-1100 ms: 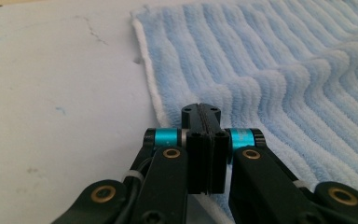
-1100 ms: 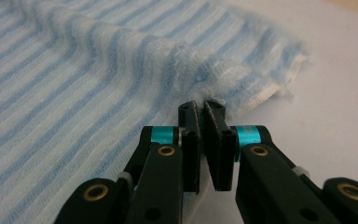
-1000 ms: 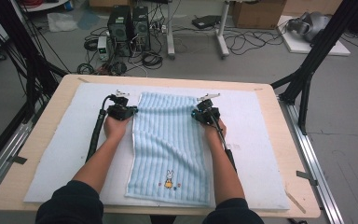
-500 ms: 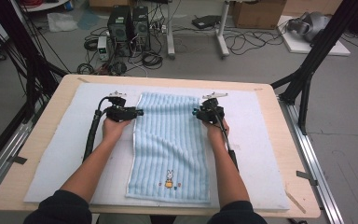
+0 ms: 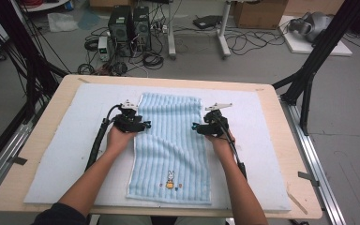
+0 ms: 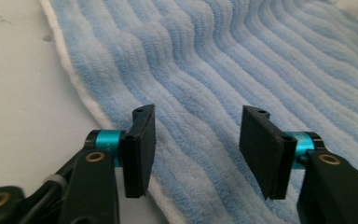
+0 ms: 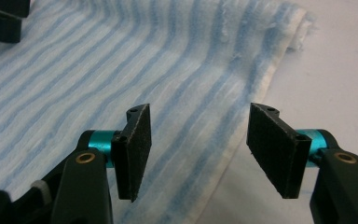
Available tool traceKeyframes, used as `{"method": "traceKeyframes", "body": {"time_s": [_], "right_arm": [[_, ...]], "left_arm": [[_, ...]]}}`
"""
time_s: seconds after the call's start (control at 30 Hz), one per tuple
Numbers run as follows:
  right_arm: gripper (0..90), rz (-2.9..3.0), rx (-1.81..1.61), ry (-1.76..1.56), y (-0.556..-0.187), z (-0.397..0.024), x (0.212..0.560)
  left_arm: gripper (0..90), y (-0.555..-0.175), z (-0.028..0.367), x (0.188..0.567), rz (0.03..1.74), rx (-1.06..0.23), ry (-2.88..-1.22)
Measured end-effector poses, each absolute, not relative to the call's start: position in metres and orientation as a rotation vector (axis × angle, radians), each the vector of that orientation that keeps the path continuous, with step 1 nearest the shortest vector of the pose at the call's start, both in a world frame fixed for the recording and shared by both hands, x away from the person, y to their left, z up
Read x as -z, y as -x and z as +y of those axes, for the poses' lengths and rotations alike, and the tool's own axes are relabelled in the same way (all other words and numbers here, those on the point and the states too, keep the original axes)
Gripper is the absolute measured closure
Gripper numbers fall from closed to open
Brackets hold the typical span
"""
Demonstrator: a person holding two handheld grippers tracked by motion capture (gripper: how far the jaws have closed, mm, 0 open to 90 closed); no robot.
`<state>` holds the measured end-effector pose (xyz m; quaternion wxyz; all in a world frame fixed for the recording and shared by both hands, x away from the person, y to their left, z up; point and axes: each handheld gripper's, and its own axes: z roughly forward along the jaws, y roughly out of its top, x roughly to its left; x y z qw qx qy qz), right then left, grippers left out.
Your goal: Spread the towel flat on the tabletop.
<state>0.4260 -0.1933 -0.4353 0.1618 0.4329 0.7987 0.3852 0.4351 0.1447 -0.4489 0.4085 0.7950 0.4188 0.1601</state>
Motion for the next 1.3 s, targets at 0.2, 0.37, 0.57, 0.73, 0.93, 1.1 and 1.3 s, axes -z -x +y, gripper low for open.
{"method": "traceKeyframes", "body": {"time_s": [0.2, 0.37, 0.57, 0.73, 0.93, 1.1, 1.3], "right_arm": [[52.8, 2.336, -1.038, -1.223, -0.423, -0.185, 0.44], [82.1, 2.334, -1.026, -1.195, -0.425, -0.18, 0.444], [84.8, 2.297, -1.027, -1.199, -0.434, -0.176, 0.445], [84.9, 2.26, -1.011, -1.211, -0.445, -0.17, 0.446], [84.7, 2.202, -1.014, -1.241, -0.453, -0.167, 0.447], [73.1, 2.185, -1.039, -1.265, -0.452, -0.171, 0.445], [61.6, 2.154, -1.145, -1.27, -0.44, -0.187, 0.435]], "left_arm": [[81.9, -0.434, 0.152, 0.45, 1.074, -0.409, -1.979], [85.9, -0.442, 0.157, 0.451, 1.103, -0.363, -1.943], [87.0, -0.461, 0.159, 0.449, 1.129, -0.362, -1.927], [87.0, -0.476, 0.163, 0.449, 1.162, -0.374, -1.891], [86.6, -0.484, 0.163, 0.451, 1.157, -0.41, -1.878], [58.6, -0.478, 0.168, 0.446, 1.186, -0.432, -1.867], [46.6, -0.457, 0.181, 0.444, 1.159, -0.382, -1.791]]}}
